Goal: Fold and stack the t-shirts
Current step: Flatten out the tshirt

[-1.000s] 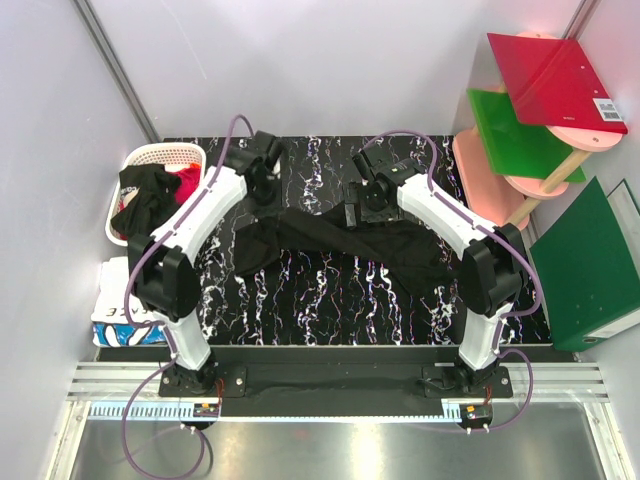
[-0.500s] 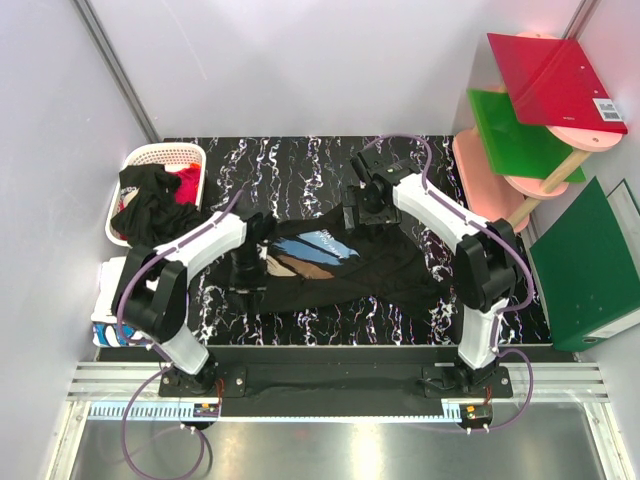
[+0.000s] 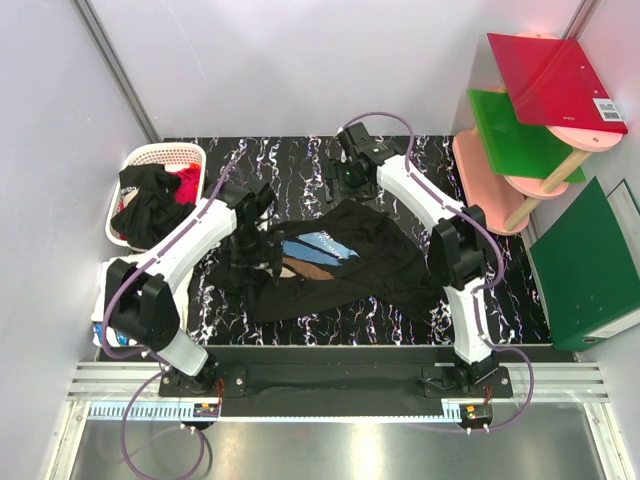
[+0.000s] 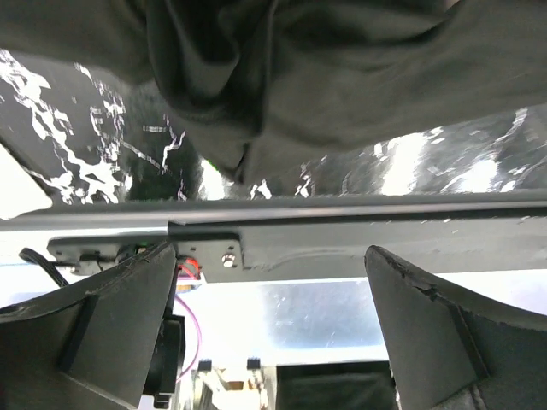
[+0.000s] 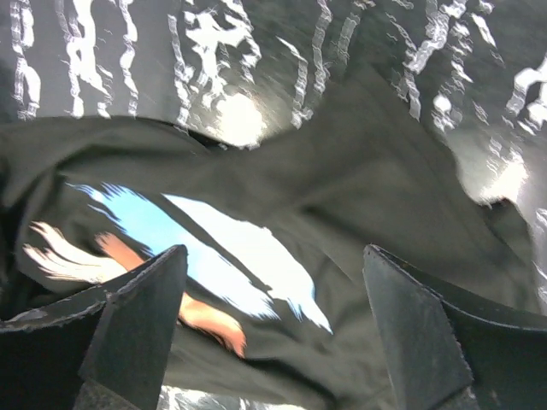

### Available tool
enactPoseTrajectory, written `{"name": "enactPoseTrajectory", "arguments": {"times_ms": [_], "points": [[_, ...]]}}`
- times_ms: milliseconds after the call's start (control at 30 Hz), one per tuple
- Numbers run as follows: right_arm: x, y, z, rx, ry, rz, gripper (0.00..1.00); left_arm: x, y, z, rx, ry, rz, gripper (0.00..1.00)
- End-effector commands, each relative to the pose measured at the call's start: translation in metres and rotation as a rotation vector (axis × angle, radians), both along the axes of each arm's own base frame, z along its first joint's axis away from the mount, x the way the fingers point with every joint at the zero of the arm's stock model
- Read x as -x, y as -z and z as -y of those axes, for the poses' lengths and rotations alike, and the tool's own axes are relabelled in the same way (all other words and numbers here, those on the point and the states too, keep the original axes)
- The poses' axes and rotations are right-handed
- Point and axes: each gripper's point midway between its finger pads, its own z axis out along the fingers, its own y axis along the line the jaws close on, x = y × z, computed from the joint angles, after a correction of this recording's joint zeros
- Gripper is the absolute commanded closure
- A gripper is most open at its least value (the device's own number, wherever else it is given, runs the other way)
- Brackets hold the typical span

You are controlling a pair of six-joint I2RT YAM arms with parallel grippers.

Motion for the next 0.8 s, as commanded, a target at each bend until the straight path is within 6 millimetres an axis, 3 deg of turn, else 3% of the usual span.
{"name": "enactPoseTrajectory", "arguments": {"times_ms": [0, 100, 400, 500, 633, 667, 700, 767], "points": [[-0.010, 0.004, -0.024, -0.087, -0.035, -0.030, 0.11, -0.006, -0.019, -0.004, -0.044, -0.014, 0.013, 0.01], [-0.011, 0.017, -0.025, -0.075, -0.037, -0.055, 0.11, -0.012, -0.026, -0.005, -0.048, -0.016, 0.046, 0.01], [-0.004, 0.050, -0.016, -0.003, -0.023, -0.145, 0.11, -0.015, -0.021, -0.005, -0.070, -0.024, 0.019, 0.01], [-0.004, 0.063, -0.018, 0.000, -0.013, -0.170, 0.16, -0.018, -0.022, -0.003, -0.069, -0.032, 0.022, 0.01], [-0.007, 0.081, -0.020, 0.004, 0.013, -0.200, 0.43, -0.019, -0.023, -0.002, -0.069, -0.048, 0.023, 0.01], [-0.006, 0.089, -0.020, 0.003, 0.029, -0.220, 0.85, -0.019, -0.024, -0.001, -0.068, -0.053, 0.024, 0.01], [-0.008, 0.089, -0.021, 0.002, 0.038, -0.223, 1.00, -0.020, -0.023, -0.001, -0.070, -0.056, 0.021, 0.01], [-0.009, 0.087, -0.021, 0.001, 0.048, -0.222, 1.00, -0.021, -0.024, -0.001, -0.069, -0.064, 0.026, 0.01]]}}
